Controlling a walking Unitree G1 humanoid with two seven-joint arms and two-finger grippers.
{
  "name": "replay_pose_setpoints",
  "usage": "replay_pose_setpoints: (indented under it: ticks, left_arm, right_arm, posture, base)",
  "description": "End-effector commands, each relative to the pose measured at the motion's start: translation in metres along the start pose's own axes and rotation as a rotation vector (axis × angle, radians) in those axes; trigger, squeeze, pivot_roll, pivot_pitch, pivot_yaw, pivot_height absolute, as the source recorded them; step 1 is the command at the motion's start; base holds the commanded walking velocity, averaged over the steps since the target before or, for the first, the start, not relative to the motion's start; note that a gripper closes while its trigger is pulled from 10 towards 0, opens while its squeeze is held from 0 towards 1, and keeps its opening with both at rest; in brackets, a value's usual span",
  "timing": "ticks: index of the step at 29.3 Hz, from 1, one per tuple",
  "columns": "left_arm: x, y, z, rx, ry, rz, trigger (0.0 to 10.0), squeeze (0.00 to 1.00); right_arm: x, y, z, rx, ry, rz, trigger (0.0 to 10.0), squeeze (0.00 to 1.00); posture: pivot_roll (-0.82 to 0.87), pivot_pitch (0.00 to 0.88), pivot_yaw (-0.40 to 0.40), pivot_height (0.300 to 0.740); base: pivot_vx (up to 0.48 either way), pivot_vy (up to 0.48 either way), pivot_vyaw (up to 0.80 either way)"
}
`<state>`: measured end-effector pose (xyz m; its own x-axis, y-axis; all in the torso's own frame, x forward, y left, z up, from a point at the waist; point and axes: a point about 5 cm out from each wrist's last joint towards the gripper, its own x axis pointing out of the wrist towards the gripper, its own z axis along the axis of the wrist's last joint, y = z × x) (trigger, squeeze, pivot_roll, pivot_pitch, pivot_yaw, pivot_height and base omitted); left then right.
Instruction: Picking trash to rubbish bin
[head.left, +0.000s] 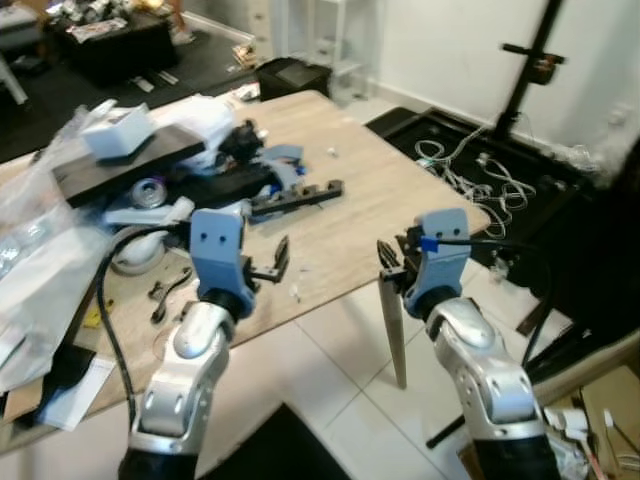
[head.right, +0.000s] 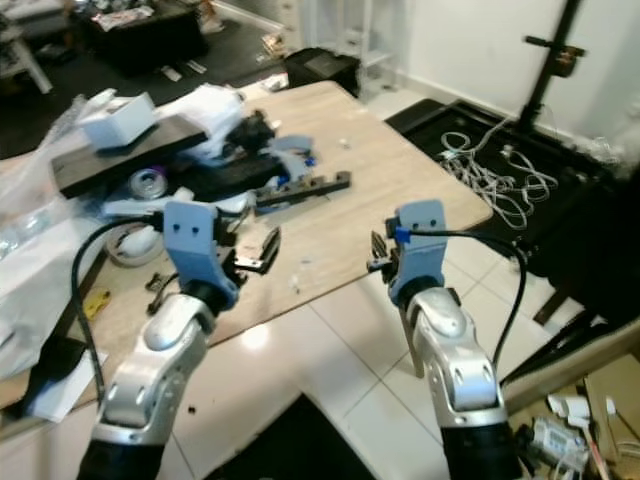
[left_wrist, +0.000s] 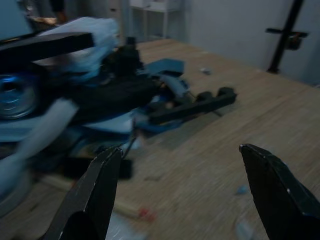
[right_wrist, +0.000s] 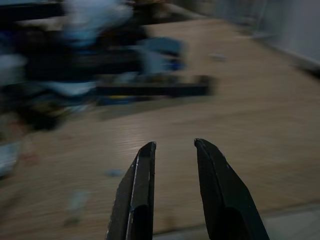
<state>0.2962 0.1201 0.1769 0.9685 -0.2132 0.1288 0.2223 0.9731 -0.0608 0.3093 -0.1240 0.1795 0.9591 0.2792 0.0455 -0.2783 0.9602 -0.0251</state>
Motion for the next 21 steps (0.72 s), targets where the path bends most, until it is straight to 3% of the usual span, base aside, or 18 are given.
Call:
replay_pose_setpoints:
  ticks: [1, 21]
  left_arm:
    - [-0.0015, -0.0006, -0.0023, 0.006, 0.017, -0.007, 10.0, 0.0]
    - [-0.0037, -0.0022, -0.0045, 0.0, 0.023, -0.006, 10.0, 0.0]
  right_arm:
    - [-0.0016, -0.001, -0.0039, -0.006, 0.021, -0.004, 10.0, 0.0]
    - [-0.004, -0.0032, -0.0055, -0.014, 0.032, -0.005, 10.0, 0.0]
  posture:
    - [-0.01, 0.072, 0.048, 0.74]
    - [-0.02, 0.078, 0.038, 0.74]
  base:
    - [0.0, 0.0, 0.8]
    - [0.0, 0.0, 0.8]
